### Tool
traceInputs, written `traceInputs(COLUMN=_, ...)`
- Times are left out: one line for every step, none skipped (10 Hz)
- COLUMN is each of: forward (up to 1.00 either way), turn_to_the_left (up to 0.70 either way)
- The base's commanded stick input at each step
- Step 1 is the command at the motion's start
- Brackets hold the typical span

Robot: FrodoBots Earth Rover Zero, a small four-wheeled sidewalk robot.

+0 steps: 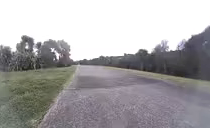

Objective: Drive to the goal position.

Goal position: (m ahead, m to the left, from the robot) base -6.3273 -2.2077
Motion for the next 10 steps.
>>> traceInputs(forward=0.0, turn_to_the_left=-0.7)
traceInputs(forward=0.0, turn_to_the_left=-0.7)
traceInputs(forward=0.0, turn_to_the_left=-0.38)
traceInputs(forward=0.0, turn_to_the_left=-0.56)
traceInputs(forward=0.0, turn_to_the_left=-0.44)
traceInputs(forward=0.0, turn_to_the_left=-0.7)
traceInputs(forward=0.0, turn_to_the_left=-0.7)
traceInputs(forward=0.0, turn_to_the_left=-0.7)
traceInputs(forward=0.0, turn_to_the_left=-0.7)
traceInputs(forward=0.0, turn_to_the_left=-0.55)
